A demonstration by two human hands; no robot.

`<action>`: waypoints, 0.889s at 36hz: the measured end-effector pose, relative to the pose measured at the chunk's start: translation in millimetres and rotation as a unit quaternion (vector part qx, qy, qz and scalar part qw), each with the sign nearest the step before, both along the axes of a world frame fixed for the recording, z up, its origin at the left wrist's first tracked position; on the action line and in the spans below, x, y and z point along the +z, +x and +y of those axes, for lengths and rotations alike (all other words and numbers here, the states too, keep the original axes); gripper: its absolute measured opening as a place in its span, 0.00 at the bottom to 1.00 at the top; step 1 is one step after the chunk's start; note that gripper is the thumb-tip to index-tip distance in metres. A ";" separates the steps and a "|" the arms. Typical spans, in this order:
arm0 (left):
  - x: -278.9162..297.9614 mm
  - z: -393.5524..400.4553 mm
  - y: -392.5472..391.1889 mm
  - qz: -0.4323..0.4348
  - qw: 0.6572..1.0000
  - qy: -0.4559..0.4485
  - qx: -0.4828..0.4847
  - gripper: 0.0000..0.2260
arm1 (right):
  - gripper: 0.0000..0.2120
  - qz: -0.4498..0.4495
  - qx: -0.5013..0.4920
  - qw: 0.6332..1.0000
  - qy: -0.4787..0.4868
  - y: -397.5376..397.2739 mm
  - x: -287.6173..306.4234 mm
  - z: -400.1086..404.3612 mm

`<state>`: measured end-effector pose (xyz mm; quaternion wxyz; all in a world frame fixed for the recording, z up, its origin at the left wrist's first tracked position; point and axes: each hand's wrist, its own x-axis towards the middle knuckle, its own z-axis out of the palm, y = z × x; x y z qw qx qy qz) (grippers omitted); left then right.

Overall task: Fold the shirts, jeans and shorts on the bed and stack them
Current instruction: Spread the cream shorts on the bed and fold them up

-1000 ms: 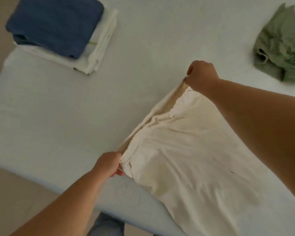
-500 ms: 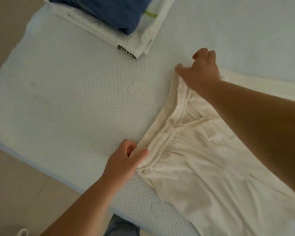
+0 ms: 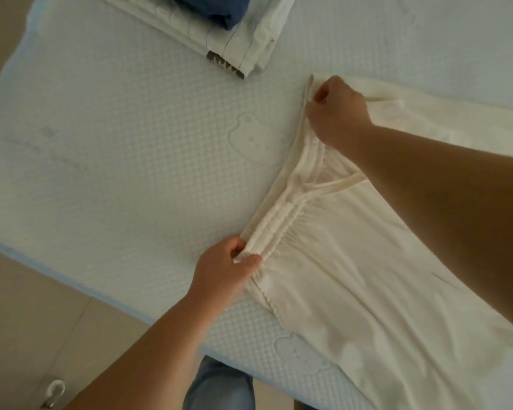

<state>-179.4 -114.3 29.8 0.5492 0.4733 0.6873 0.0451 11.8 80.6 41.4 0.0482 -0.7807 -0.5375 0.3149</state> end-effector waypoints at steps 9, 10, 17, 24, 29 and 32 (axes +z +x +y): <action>6.3 -7.3 6.6 -0.010 0.993 0.009 0.114 0.09 | 0.16 0.072 -0.019 0.993 0.093 0.0 15.1 -113.6; 8.2 -9.4 9.6 -0.011 0.985 0.008 0.172 0.12 | 0.16 0.070 -0.024 0.994 0.085 2.9 18.7 -139.2; 24.5 -25.1 27.6 -0.161 0.861 -0.230 0.424 0.15 | 0.17 0.010 -0.078 0.994 -0.075 33.4 43.4 -320.4; 31.2 -55.7 41.7 -0.099 0.898 -0.299 0.308 0.08 | 0.24 -0.047 -0.059 0.969 -0.237 58.9 43.9 -431.1; 25.4 -71.2 53.2 -0.091 0.898 -0.253 0.347 0.02 | 0.21 -0.058 -0.092 0.972 -0.210 71.6 27.3 -464.4; 21.2 -73.9 52.8 -0.071 0.913 -0.191 0.353 0.03 | 0.19 -0.066 -0.128 0.977 -0.158 78.5 19.4 -478.3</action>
